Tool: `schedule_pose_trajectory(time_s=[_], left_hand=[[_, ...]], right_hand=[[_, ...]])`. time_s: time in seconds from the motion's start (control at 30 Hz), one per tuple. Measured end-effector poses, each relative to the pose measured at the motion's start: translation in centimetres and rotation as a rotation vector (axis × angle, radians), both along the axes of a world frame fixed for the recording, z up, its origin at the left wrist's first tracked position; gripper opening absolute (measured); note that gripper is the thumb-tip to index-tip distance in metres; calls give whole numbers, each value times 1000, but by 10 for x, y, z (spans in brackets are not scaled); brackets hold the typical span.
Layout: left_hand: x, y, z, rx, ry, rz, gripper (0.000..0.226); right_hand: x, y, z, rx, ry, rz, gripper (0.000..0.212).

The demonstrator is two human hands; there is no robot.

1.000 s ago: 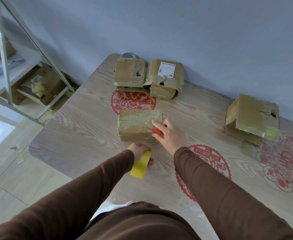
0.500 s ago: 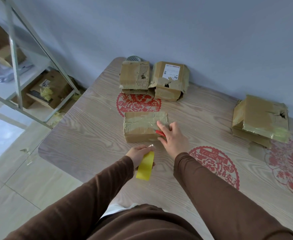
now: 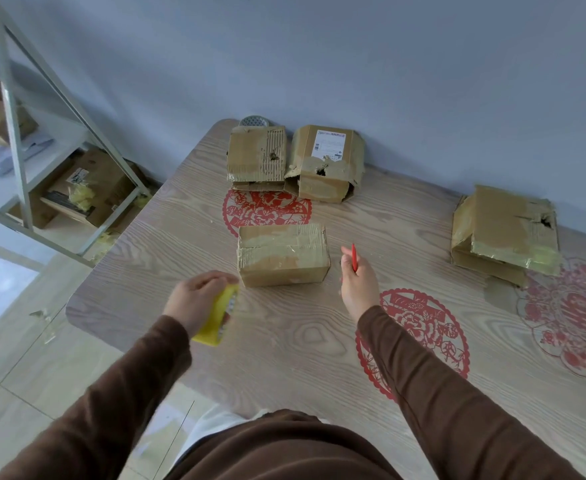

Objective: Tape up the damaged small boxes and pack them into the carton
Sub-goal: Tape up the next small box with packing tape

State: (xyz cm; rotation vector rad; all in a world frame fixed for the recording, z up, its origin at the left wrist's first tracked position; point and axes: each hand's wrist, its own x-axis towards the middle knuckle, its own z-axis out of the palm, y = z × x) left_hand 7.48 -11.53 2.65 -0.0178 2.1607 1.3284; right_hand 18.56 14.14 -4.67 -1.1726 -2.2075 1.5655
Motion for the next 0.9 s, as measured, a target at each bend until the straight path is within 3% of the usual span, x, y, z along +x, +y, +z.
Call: schedule_pose_trajectory(time_s=[0.1,0.17,0.27,0.37,0.5,0.63,0.77,0.9], left_hand=[[-51,-13,13,-234,53,-304,27],[-67,-9,21,-251,-99,-428,18],[-65,8,14,-42,-425,-331,42],[-38,29,21,42,-465,-327,20],[8,47,35,101,-583,-377,23],[60,75,33,198,-785,-329,23],[82,104,18,253,-747,-324,24],[85,112,6,251,-662,-263,13]], right_hand=[[-4,-8,9,-141,12,-1,45],[-8,-16,13,-261,14,-9,47],[-14,-25,19,-317,16,-42,46],[-17,-17,21,-272,12,-63,41],[-26,5,25,-98,-29,16,34],[-55,19,32,70,-77,250,36],[-86,16,42,90,-164,559,37],[-91,22,41,62,-242,667,45]])
